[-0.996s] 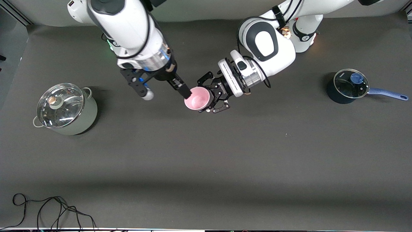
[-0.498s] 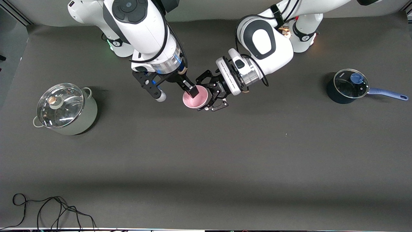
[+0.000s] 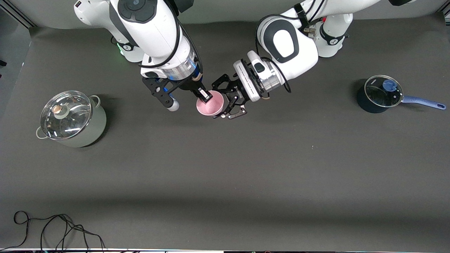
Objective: Transfer pink cup from left to right arm
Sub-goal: 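Close the right gripper on the pink cup beside the left gripper, then open the left gripper while the right gripper pulls the cup away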
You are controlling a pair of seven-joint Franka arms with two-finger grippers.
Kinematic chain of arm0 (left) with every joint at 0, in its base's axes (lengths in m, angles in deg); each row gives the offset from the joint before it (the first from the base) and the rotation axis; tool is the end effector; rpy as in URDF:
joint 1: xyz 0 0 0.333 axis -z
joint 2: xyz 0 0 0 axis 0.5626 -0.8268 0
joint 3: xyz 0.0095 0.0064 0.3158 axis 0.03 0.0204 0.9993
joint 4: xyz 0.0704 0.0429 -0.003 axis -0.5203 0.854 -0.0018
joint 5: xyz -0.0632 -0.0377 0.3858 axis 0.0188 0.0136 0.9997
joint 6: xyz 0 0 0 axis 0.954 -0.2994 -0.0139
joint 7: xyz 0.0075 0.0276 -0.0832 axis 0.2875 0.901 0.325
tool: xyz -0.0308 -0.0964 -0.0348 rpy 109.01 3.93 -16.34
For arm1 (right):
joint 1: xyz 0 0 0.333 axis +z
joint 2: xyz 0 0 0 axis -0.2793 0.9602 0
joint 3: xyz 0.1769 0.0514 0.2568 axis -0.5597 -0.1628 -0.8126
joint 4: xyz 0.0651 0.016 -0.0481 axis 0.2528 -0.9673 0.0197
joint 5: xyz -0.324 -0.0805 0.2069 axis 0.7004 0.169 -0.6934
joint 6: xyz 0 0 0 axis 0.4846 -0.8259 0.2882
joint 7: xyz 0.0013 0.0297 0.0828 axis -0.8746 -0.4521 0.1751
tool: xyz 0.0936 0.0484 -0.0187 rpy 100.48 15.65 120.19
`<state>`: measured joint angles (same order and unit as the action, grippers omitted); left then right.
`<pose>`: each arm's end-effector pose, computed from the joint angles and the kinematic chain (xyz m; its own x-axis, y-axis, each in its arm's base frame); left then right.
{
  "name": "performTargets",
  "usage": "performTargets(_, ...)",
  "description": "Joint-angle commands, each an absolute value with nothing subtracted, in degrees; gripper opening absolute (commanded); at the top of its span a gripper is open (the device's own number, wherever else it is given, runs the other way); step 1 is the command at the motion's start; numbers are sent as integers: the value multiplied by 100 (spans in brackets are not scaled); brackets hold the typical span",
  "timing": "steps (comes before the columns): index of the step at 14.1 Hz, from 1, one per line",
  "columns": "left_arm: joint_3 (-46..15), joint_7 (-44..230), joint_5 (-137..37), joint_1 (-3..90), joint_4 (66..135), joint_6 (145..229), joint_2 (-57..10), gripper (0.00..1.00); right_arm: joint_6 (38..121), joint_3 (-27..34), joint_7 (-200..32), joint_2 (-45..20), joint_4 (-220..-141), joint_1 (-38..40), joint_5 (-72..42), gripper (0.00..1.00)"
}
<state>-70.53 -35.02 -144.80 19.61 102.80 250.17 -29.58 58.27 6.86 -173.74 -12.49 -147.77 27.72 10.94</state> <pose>0.4753 -0.4205 0.4368 0.3440 -0.2003 0.9174 -0.8662 -0.4449 0.2276 0.5301 0.4252 0.5828 0.6536 -0.7466 -0.1242 -0.7568 -0.6458 -0.1010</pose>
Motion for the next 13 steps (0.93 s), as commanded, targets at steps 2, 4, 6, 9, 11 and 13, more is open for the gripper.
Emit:
performTargets(2,-7007,-3391,-14609,1956,10209,25129,-2869,58,5677,765,-17396,-1183,-14562,2746,1147,0)
performTargets(4,-6998,-3373,-14600,1947,10191,25120,-2886,97,5677,791,-17195,-1201,-14571,2720,1156,0)
performTargets(6,-6998,-3338,-14600,1912,10191,25120,-2895,99,5677,905,-16932,-1218,-14579,2650,1147,0)
performTargets(9,-6980,-3206,-14582,1886,10217,25129,-2921,99,5669,914,-16528,-1253,-14580,2396,1138,0)
performTargets(11,-6919,-3197,-14574,1824,10375,25146,-2956,99,5599,923,-15810,-1341,-14641,2194,1138,0)
performTargets(13,-6744,-3197,-14556,1684,10560,25146,-3043,99,5328,923,-15088,-1464,-14807,1869,1138,0)
